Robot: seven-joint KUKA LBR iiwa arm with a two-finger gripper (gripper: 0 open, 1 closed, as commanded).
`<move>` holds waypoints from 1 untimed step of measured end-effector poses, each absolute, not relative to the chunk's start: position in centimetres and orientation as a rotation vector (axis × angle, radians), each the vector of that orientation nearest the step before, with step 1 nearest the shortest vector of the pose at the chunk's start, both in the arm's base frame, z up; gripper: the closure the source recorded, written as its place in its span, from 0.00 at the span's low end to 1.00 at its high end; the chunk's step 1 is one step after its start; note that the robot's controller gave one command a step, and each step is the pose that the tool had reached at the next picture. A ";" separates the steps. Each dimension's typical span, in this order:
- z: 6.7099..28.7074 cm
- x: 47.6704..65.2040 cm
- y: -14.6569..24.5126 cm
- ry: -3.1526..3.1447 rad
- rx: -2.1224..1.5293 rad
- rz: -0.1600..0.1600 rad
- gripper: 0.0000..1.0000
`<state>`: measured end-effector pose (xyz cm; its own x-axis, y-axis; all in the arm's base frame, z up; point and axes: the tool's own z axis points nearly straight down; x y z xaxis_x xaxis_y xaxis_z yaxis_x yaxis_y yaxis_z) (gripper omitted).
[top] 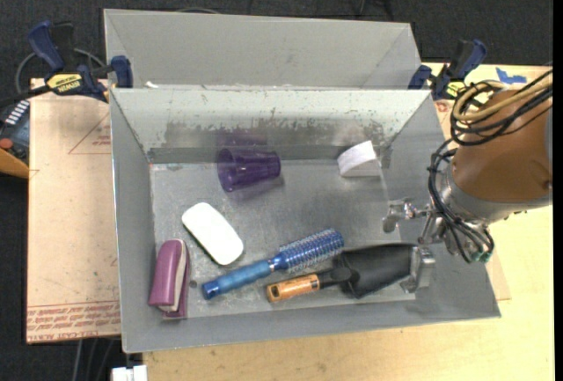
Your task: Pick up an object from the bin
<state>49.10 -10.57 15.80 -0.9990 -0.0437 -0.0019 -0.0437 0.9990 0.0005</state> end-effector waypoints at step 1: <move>9.8 50.2 -6.0 3.142 0.171 0.008 0.00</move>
Offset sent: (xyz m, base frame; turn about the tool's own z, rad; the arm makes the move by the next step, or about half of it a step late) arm 0.0011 0.0503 -0.0880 0.0472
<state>50.21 -6.00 9.77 -0.9941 0.1083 0.0056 0.1084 0.9941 0.0047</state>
